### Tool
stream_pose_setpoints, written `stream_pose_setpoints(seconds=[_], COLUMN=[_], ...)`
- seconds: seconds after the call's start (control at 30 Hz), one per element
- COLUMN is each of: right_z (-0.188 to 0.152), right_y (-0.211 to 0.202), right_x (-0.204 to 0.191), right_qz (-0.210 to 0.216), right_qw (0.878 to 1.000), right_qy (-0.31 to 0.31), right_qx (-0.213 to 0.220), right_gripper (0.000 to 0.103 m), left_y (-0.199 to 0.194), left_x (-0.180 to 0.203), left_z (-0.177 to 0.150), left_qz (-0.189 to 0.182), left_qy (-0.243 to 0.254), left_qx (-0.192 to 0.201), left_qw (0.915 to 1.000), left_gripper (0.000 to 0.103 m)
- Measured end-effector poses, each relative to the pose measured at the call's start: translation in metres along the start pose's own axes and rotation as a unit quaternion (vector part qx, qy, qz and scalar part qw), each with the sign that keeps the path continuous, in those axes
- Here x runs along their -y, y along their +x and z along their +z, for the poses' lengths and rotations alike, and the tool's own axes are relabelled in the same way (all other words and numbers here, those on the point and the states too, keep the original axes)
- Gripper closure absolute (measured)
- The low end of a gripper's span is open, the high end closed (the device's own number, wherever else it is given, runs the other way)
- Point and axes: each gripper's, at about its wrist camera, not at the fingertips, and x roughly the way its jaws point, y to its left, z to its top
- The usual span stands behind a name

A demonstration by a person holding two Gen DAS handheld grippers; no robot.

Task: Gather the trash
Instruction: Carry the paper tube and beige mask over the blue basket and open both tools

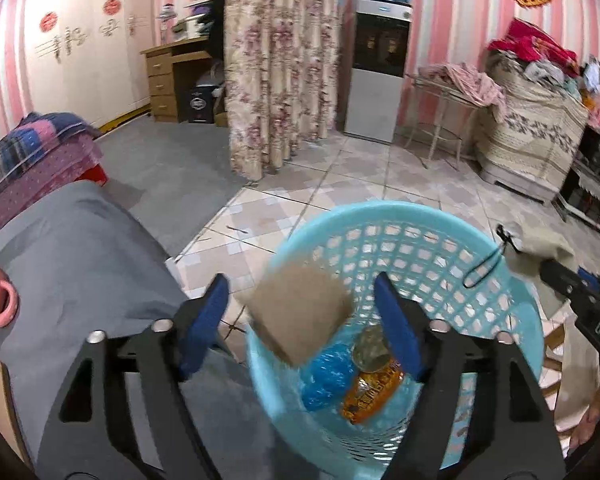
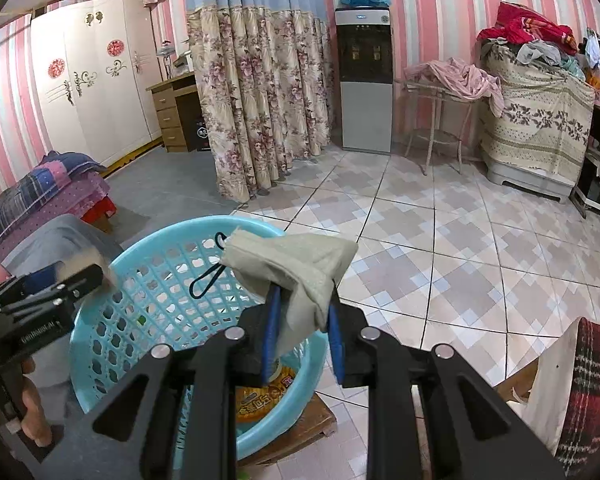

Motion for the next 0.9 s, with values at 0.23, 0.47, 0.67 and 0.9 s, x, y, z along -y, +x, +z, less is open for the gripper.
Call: stream_pose_setpoints(seconds=[0.23, 0.47, 0.67, 0.9], right_z=[-0.002, -0.006, -0.010, -0.017], right_y=[0.004, 0.012, 0.020, 0.024], right_x=[-0.012, -0.033, -0.056, -0.079], right_qz=[0.007, 0.013, 0.019, 0.024], right_qw=[1.000, 1.000, 1.000, 0.999], right_qy=[-0.015, -0.014, -0.014, -0.025], right_qx=[-0.006, -0.013, -0.014, -0.013], right_gripper=[0.081, 0.080, 0.075, 0.036], left_y=[-0.005, -0.029, -0.042, -0.056], left_x=[-0.014, -0.054, -0.080, -0.097], left_z=[0.001, -0.001, -0.003, 0.002], left_qz=[0.016, 0.074, 0.111, 0.115], left_qy=[-0.013, -0.036, -0.043, -0.062], left_qx=[0.003, 0.023, 0.030, 0.043], left_qw=[0.9998, 0.9964, 0.9924, 0.9905], left_gripper=[0.019, 0.010, 0.009, 0.007])
